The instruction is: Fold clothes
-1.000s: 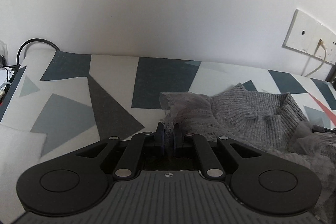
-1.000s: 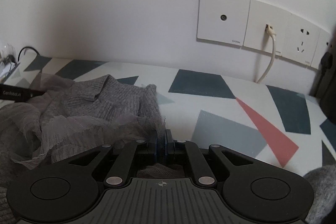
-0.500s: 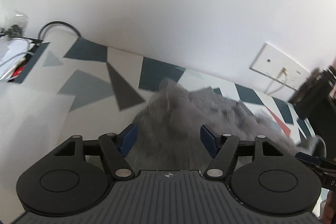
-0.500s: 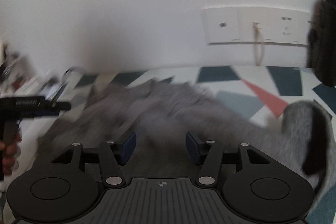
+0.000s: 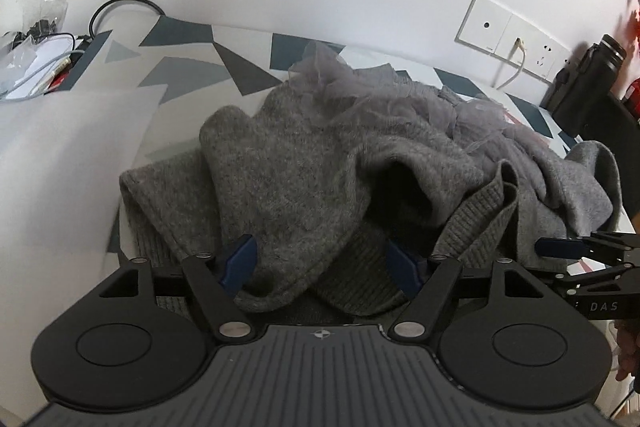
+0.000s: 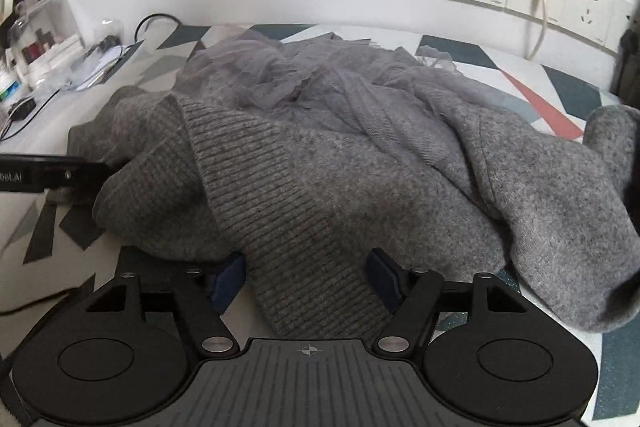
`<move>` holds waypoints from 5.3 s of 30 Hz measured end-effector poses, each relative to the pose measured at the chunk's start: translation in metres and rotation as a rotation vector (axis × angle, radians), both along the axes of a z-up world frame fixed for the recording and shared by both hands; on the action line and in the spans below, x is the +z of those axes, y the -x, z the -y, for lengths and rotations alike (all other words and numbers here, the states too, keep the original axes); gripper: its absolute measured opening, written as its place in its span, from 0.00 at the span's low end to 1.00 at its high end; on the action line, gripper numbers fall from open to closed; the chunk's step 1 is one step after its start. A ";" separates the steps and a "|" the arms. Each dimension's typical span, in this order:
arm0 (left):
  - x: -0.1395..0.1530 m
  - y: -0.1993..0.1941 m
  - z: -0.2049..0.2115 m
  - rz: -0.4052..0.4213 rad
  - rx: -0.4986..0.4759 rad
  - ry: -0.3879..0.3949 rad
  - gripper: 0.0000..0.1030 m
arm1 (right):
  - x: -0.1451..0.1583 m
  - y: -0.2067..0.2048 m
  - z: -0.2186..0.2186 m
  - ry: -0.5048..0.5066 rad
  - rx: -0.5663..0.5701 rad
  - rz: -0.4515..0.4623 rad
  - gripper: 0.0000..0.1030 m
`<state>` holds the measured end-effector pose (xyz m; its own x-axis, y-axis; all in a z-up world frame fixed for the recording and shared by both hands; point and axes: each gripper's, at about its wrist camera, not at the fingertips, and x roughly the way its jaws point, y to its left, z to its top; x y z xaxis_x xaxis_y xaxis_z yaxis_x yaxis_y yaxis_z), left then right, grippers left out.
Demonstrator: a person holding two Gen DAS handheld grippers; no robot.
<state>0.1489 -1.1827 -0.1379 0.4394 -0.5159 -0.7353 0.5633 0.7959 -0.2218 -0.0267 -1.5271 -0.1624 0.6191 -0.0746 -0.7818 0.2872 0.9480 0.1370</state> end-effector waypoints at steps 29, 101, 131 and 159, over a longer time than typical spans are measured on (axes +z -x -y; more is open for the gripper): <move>-0.018 0.015 0.033 0.111 -0.083 -0.246 1.00 | 0.001 0.033 0.010 0.031 -0.274 -0.040 0.60; -0.014 0.011 0.035 0.077 -0.057 -0.253 1.00 | -0.005 -0.006 0.020 0.080 -0.343 -0.135 0.99; -0.011 -0.004 0.032 0.047 -0.020 -0.259 1.00 | 0.002 0.036 0.057 0.122 -0.157 -0.250 0.99; -0.010 -0.002 0.034 0.051 0.003 -0.265 1.00 | -0.013 -0.047 0.020 0.060 -0.194 -0.096 0.99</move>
